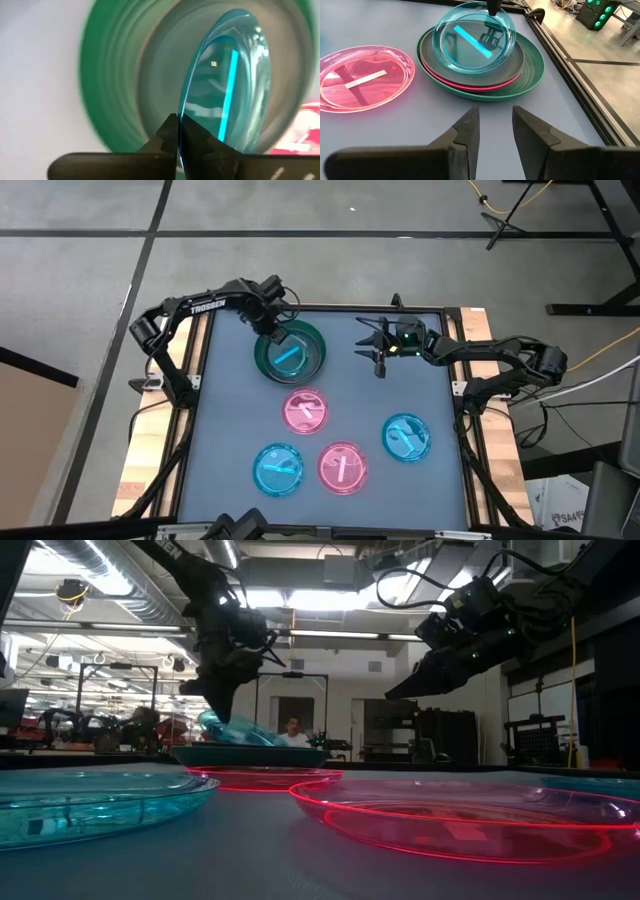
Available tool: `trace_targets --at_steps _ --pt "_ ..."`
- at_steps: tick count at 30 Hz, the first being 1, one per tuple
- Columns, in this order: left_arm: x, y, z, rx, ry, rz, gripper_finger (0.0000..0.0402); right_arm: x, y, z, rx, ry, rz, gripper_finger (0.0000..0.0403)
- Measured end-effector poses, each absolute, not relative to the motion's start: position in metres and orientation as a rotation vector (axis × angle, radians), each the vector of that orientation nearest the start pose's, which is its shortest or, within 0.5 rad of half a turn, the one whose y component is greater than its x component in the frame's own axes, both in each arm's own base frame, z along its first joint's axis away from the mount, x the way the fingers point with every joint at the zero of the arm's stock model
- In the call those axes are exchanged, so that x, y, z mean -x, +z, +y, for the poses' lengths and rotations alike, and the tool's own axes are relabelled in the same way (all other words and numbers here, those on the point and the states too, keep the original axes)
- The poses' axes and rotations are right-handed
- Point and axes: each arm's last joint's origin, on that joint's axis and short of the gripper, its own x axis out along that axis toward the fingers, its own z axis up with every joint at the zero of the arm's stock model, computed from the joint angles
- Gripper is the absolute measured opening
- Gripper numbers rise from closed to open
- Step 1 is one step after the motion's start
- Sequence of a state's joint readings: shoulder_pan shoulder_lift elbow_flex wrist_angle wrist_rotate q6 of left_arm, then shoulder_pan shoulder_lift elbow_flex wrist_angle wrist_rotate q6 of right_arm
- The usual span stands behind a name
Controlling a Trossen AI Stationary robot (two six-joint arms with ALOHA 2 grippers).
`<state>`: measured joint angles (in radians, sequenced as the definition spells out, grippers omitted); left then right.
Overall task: Stack plastic plates
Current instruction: Stack the top blue plate on the black plate
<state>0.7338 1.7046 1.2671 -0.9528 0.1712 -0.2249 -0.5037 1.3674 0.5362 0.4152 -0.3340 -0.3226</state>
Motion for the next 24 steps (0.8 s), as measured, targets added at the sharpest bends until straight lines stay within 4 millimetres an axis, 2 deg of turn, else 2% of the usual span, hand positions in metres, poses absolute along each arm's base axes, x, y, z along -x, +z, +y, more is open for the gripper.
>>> trace_targets --at_steps 14,24 --pt "-0.251 0.221 0.199 0.687 0.67 1.259 0.0 -0.235 0.183 -0.119 0.148 -0.104 0.402 0.0105" --pt "-0.266 0.222 0.192 0.605 0.678 1.195 0.0 -0.235 0.183 -0.119 0.149 -0.104 0.402 0.0105"
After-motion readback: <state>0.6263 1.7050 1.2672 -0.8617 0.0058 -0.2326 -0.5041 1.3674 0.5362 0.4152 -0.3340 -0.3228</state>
